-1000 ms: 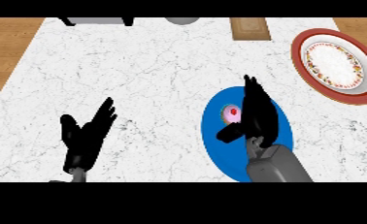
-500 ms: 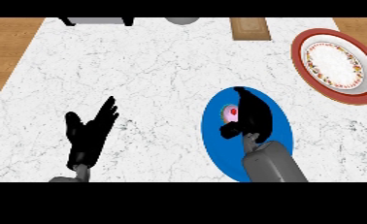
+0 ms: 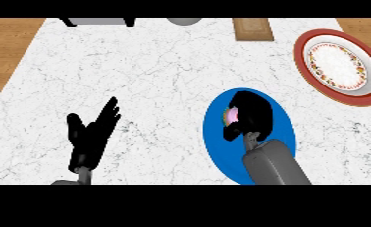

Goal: Pick the cupcake from the plate and place it in the plate

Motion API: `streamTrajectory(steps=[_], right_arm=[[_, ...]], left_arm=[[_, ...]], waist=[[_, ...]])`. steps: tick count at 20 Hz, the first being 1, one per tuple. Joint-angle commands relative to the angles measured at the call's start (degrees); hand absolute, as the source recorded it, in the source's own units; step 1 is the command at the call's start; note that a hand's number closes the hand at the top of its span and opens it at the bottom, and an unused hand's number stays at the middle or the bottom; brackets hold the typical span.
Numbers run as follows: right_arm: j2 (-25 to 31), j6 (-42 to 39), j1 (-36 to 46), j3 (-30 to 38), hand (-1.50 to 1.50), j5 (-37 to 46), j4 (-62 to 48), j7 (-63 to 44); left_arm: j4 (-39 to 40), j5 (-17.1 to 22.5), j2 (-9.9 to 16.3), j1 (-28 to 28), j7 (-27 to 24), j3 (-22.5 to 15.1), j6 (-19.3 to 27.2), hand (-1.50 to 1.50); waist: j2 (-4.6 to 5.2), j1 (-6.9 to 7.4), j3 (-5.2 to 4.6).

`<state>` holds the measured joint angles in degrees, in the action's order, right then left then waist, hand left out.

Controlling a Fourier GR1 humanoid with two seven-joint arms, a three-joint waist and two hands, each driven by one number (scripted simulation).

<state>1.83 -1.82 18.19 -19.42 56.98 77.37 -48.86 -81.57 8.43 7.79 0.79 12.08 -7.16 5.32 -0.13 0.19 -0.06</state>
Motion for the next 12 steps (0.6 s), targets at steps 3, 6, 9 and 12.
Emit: streamTrajectory(steps=[3,6,9,12], right_arm=[[0.6,9.5,1.1,-0.1,1.50,6.1,1.1,3.2],[0.7,15.5,1.4,-0.1,1.50,6.3,1.6,8.5],[-0.2,18.1,2.2,-0.8,1.50,6.1,-1.6,13.9],[0.4,23.6,1.9,-0.9,1.50,8.9,2.3,14.8]], left_arm=[[-0.4,-0.5,-0.9,-0.2,0.6,0.3,0.6,0.00],[-2.0,0.1,0.8,-0.2,1.9,1.2,-0.7,0.00],[0.6,0.3,0.7,-1.5,1.1,1.9,-1.9,0.00],[2.2,0.2,0.1,0.6,-2.4,1.7,-2.6,0.00]], waist=[[0.14,0.07,0.08],[0.15,0.22,0.10],[0.21,0.10,0.07],[0.10,-0.20,0.04]])
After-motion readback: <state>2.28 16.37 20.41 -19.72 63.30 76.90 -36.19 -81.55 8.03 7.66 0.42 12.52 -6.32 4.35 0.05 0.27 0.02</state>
